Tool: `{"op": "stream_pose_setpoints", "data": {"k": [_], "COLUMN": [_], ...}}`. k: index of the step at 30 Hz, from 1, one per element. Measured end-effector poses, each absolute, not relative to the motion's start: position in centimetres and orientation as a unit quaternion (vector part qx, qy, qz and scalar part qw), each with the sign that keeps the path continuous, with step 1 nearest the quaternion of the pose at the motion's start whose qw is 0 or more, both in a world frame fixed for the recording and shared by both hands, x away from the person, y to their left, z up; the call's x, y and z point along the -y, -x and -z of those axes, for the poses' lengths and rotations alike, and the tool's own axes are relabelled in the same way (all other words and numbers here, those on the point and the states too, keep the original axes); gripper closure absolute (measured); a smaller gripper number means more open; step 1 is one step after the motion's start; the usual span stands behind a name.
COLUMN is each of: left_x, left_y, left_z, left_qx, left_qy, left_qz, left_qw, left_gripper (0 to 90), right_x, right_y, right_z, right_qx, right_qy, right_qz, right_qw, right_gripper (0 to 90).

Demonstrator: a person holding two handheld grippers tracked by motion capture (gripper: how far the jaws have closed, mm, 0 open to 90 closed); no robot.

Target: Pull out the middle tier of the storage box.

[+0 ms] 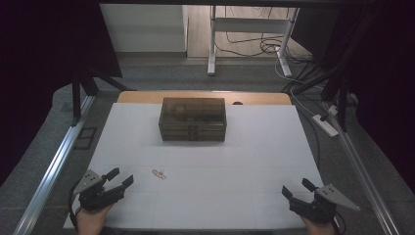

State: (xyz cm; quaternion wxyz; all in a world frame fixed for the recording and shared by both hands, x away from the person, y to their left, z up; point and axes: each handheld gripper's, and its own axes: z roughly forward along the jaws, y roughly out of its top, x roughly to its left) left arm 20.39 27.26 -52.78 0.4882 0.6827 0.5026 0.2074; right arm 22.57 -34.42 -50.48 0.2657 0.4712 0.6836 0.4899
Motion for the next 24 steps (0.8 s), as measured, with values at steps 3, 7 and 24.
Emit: {"op": "stream_pose_setpoints", "data": {"k": [3,7,24], "left_x": [-27.17,-27.10,-26.28], "left_y": [-20.31,-20.32,-20.58], "left_z": [52.72,52.72,52.05], "left_qx": [-0.500,-0.500,-0.484], "left_qy": [-0.684,-0.685,-0.690], "left_qz": [-0.211,-0.211,-0.218], "left_qw": [0.488,0.487,0.492], "left_gripper": [33.0,33.0,34.2], "right_x": [34.36,34.32,34.18], "right_y": [-22.61,-22.70,-22.93], "right_z": [50.49,50.54,50.58], "right_qx": [-0.685,-0.687,-0.690], "right_qy": [-0.469,-0.470,-0.464], "right_qz": [-0.491,-0.490,-0.493], "right_qw": [0.265,0.260,0.255], "right_gripper": [15.3,15.3,15.3]}}
